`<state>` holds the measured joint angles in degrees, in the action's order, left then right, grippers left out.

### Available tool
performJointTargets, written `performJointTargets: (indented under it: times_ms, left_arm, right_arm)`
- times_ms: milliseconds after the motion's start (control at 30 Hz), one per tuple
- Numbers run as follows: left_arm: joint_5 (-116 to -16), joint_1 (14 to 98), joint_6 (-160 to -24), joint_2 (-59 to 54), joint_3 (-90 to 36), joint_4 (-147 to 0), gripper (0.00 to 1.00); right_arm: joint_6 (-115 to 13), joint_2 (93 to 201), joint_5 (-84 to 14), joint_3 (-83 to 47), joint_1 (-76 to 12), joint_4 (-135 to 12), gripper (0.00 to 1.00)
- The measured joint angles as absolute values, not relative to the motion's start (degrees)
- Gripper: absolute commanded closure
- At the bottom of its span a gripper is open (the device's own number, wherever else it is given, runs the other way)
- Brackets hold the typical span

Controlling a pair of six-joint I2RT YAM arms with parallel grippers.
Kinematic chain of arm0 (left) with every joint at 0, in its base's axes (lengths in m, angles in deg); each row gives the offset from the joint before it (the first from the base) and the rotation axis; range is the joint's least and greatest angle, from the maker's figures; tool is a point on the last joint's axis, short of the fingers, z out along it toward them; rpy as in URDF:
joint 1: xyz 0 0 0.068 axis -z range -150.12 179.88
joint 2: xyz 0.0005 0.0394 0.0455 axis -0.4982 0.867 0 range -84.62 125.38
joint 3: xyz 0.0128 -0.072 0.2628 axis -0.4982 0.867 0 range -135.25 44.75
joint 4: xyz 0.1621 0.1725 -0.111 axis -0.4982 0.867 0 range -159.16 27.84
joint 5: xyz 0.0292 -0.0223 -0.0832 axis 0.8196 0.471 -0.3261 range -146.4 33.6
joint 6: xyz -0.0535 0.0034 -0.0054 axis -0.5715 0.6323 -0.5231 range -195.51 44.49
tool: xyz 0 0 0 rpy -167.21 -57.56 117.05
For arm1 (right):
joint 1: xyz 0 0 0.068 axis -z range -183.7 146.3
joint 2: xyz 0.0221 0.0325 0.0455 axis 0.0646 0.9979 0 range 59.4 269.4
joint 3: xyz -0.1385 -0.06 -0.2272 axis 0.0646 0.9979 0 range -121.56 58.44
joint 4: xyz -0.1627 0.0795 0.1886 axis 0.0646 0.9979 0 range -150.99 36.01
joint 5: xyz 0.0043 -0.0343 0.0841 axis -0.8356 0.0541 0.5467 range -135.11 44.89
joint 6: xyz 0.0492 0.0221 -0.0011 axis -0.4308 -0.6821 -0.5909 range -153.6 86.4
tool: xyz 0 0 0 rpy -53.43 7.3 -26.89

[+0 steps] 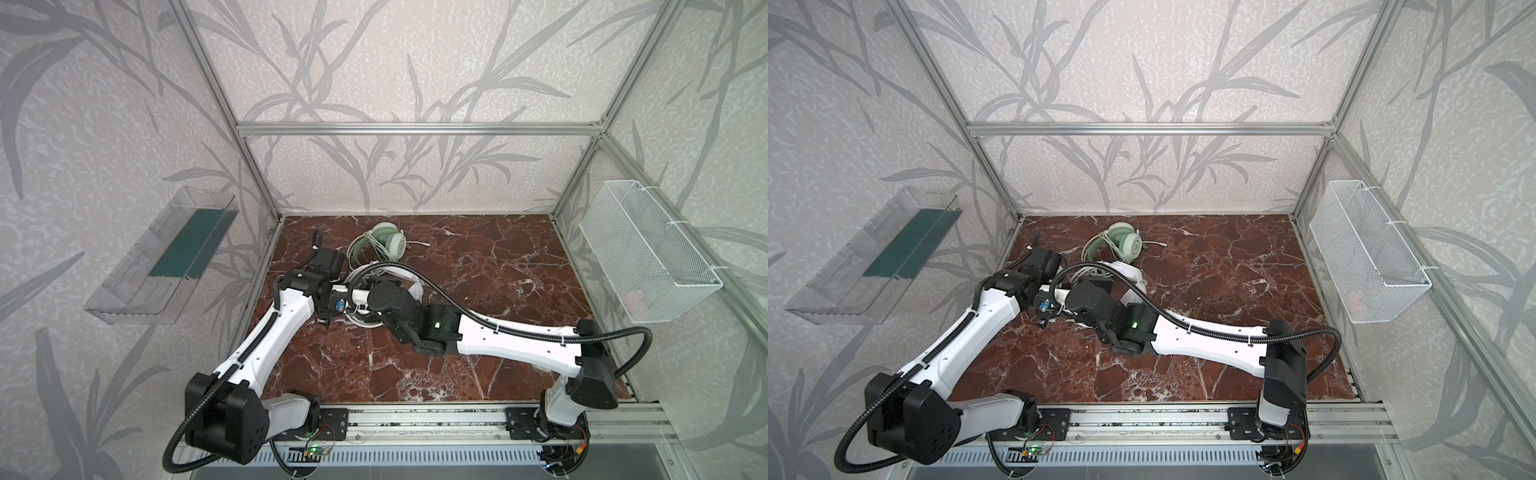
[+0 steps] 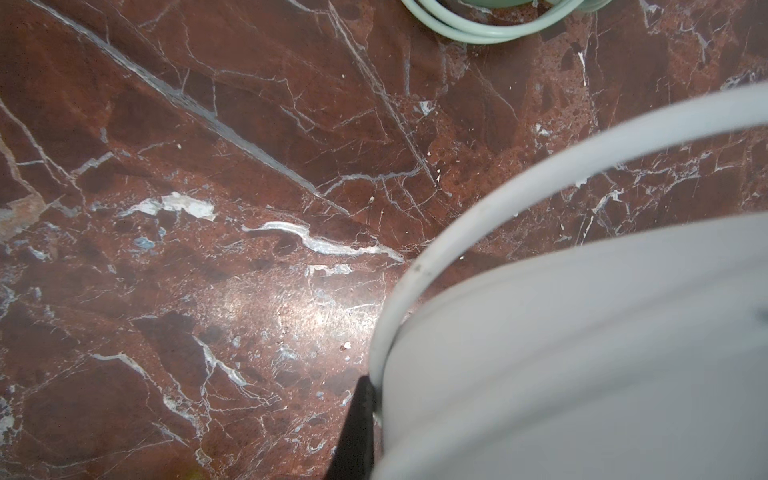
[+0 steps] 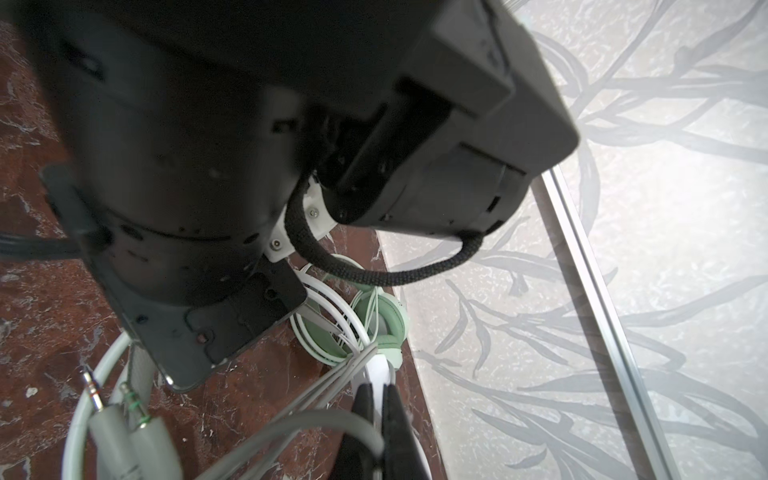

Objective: Wrap the headphones

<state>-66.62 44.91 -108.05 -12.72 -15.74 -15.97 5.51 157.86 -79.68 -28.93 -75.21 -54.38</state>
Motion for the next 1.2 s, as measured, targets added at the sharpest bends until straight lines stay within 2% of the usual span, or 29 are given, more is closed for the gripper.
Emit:
performJointTargets:
  times_ms: [633, 833, 1067, 1200]
  left_arm:
    - [-68.0, 47.8, -107.1, -12.2, -9.4, -14.0, 1.0]
    - [-69.4, 48.8, -107.1, -10.4, -8.5, -14.5, 1.0]
    - [-69.6, 49.0, -107.1, -10.3, -8.3, -14.4, 1.0]
    - [-69.6, 49.0, -107.1, -9.5, -8.3, -14.4, 1.0]
  right_arm:
    - [-19.2, 156.8, -68.3, -21.5, -68.3, -42.4, 0.99]
    - [-22.8, 156.8, -65.3, -20.8, -67.6, -39.4, 0.93]
    - [-24.4, 156.7, -62.7, -20.7, -67.6, -37.0, 0.72]
    - [-25.2, 154.8, -59.8, -19.3, -67.6, -35.6, 0.68]
